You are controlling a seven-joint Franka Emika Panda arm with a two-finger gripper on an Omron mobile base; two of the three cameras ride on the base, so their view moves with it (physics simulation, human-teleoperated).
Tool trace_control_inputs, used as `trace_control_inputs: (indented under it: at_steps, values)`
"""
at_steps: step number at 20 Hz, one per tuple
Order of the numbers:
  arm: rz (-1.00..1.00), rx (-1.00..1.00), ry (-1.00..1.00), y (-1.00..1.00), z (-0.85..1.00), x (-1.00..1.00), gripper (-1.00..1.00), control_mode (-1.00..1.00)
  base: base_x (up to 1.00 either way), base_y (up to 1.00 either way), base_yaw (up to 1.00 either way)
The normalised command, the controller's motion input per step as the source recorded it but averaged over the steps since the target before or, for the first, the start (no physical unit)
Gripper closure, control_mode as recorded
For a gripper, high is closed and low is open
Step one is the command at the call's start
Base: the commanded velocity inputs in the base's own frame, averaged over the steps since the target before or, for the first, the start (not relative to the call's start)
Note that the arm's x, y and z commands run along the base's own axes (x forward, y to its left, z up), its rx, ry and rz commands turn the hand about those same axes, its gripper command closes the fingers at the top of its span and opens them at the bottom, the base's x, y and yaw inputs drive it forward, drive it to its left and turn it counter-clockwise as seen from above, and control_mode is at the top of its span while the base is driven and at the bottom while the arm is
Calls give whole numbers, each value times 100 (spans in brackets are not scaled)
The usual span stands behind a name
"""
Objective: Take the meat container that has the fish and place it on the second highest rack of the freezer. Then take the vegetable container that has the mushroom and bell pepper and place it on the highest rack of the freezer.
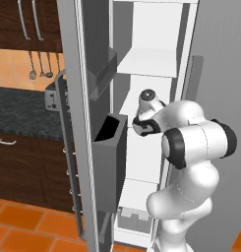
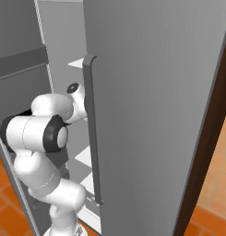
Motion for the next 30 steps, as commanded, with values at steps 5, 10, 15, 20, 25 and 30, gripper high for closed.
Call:
trace_control_inputs:
  at_steps: [5, 10, 15, 20, 25, 30]
  values:
    - [0, 0, 0, 0, 40, -56, -100, -100, 0, 0, 0]
    - [3, 0, 0, 0, 56, -60, -100, -100, 0, 0, 0]
    - [7, 0, 0, -1, 65, -51, -100, -100, 0, 0, 0]
    - [7, 0, 4, 2, 28, -65, -100, -100, 0, 0, 0]
    - [7, 0, 0, 0, 11, -92, -100, -100, 0, 0, 0]
    - [11, -1, 4, 0, 12, -100, -100, -100, 0, 0, 0]
